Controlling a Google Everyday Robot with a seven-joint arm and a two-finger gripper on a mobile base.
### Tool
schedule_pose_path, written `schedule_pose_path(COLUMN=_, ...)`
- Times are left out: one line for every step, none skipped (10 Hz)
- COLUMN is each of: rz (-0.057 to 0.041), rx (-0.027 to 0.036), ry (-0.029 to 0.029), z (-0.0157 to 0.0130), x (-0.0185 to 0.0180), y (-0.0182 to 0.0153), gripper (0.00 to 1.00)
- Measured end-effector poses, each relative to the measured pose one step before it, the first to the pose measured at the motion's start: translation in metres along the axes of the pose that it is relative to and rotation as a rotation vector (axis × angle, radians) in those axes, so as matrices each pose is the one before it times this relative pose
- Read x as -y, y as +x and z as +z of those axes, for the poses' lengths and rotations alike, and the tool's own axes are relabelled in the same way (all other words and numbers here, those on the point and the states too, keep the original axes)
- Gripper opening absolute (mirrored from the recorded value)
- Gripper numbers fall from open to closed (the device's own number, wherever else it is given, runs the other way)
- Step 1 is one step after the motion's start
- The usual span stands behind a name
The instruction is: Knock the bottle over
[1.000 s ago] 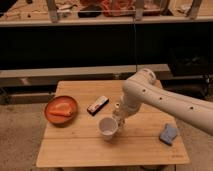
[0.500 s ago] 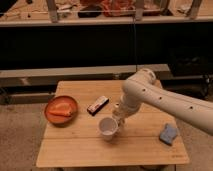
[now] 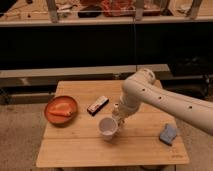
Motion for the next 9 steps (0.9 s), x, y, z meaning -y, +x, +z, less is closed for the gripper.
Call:
schedule_pose_path(rz=-0.00639, rx=0.00279, ry=0.00029, z=-0.00008, x=0.00026, y=-0.00036, gripper=0.0)
schedule_pose_path(rz=-0.00421, rx=0.00208, ry=-0.00086, z=0.0003, x=-0.0001, y=-0.00024, gripper=0.0)
schedule_pose_path(rz=-0.00273, rx=0.00109, ry=0.00015, z=0.00005, x=0.00013, y=-0.00007, gripper=0.0)
schedule_pose_path(rz=-0.0063, rx=0.00346, ry=-0.00019, z=0.00072, x=-0.00007, y=-0.00034, gripper=0.0)
schedule_pose_path(rz=-0.00411, rx=0.00239, ry=0.00018, z=0.00036, x=0.00007, y=-0.00022, gripper=0.0)
schedule_pose_path(rz=-0.00496, rx=0.00231, ry=-0.00043, z=-0.00005, x=-0.00001, y=-0.00024, gripper=0.0)
schedule_pose_path(rz=-0.00583, rx=0.00242, ry=-0.00015, z=-0.00036, x=0.00021, y=-0.00026, gripper=0.0)
schedule_pose_path(rz=-0.00289, rx=0.00142, ry=0.0002, z=-0.00003, x=0.00004, y=0.00006, gripper=0.0)
schedule_pose_path(rz=-0.01013, rx=0.00587, ry=0.00044, z=0.00058, x=0.00008, y=-0.00056, gripper=0.0)
